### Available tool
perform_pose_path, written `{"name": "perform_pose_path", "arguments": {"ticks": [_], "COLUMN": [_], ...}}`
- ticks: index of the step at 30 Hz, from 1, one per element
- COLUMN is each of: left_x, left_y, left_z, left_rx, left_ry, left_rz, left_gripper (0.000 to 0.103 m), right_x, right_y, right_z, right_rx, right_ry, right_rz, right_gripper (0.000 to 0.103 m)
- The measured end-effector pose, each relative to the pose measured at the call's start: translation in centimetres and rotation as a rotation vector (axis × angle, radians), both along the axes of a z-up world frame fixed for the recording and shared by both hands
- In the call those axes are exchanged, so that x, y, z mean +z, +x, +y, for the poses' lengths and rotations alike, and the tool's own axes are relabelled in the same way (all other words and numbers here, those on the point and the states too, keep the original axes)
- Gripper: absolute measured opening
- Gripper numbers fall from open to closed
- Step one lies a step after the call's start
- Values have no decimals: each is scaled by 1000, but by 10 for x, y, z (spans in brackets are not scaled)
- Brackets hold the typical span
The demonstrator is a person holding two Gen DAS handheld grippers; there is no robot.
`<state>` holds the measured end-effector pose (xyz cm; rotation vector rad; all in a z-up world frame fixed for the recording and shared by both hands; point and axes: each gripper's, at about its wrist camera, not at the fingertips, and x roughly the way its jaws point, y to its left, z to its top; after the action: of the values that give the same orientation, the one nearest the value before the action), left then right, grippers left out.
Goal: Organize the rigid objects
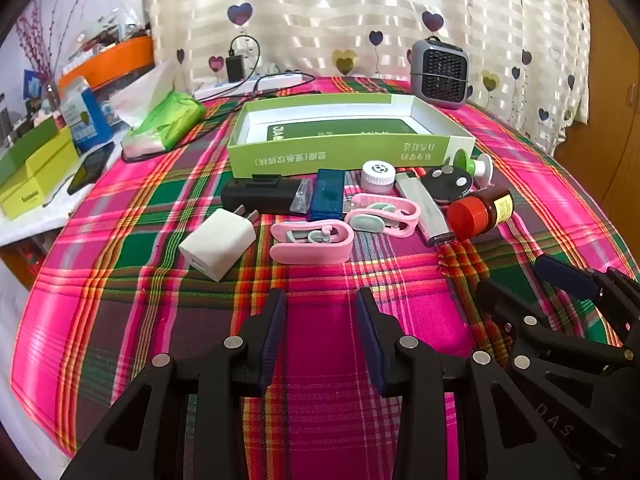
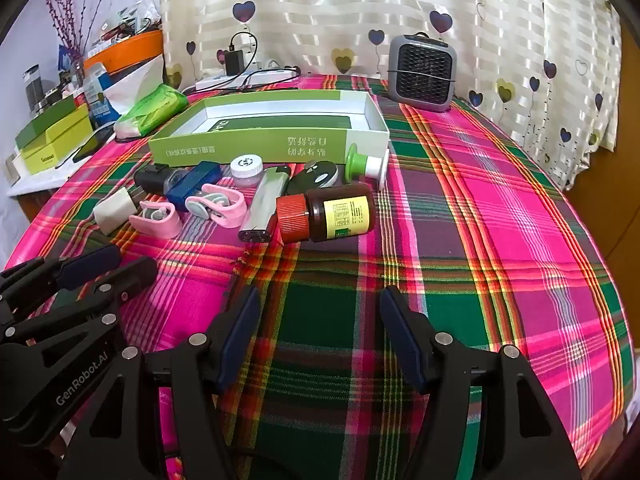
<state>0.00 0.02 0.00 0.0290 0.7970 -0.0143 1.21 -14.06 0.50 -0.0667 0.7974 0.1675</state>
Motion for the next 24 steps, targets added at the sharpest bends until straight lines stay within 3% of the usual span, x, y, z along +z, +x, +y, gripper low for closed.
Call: {"name": "perform_pose_path", "arguments": {"ticks": [24], "left_x": [8], "left_y": [-4], "left_z": [-5], "left_rx": [-1], "left_ry": [14], "left_rz": [-13], "left_gripper": [35], "right_x": [0], "right_y": [0], "right_z": [0], "right_rx": [0], "right_ry": [3], "right_rz": [-2], "right_gripper": [63]}}
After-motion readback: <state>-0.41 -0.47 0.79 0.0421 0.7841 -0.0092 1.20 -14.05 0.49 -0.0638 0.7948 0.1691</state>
